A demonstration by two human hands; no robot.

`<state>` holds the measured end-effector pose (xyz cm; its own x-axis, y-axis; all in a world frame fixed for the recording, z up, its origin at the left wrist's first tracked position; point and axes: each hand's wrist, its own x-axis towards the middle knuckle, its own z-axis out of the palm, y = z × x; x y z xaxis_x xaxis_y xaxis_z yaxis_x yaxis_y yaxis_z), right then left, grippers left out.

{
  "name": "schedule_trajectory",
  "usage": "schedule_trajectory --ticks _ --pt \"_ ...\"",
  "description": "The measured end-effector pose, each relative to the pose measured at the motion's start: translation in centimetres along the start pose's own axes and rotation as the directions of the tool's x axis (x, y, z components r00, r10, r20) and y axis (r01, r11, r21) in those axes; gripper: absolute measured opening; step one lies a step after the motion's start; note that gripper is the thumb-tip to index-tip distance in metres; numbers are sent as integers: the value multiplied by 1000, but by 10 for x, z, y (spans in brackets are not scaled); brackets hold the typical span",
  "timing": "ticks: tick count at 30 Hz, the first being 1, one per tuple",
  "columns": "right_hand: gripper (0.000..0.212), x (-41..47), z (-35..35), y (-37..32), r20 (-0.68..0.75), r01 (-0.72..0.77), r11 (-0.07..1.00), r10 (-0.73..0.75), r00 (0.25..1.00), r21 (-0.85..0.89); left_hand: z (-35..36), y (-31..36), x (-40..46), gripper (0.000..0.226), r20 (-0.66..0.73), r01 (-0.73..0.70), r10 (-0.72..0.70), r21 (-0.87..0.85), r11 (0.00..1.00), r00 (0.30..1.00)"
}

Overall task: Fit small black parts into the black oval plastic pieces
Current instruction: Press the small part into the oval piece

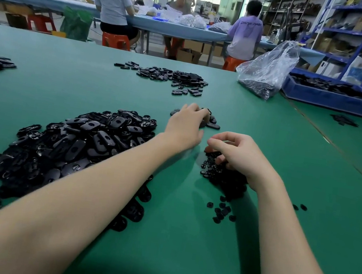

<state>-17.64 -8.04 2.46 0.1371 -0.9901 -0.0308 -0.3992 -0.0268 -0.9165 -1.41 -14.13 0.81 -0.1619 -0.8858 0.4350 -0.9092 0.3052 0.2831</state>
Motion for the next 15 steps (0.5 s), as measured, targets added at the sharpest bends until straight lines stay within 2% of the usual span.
schedule_trajectory --ticks 4,8,11,15 --pt "8 -3 0 -5 -11 21 999 -22 1000 -43 -17 7 -39 25 8 41 -41 -118 992 999" --pt "9 -4 0 -8 -18 33 995 -35 999 -93 -31 9 -67 20 104 54 -39 -145 988 994" --pt "8 -4 4 -10 11 37 983 -36 999 -182 -40 3 -74 19 157 57 -35 -134 989 987" --pt "7 -3 15 -11 61 60 964 -46 997 -260 -51 -12 -76 20 139 65 -58 -41 997 989"
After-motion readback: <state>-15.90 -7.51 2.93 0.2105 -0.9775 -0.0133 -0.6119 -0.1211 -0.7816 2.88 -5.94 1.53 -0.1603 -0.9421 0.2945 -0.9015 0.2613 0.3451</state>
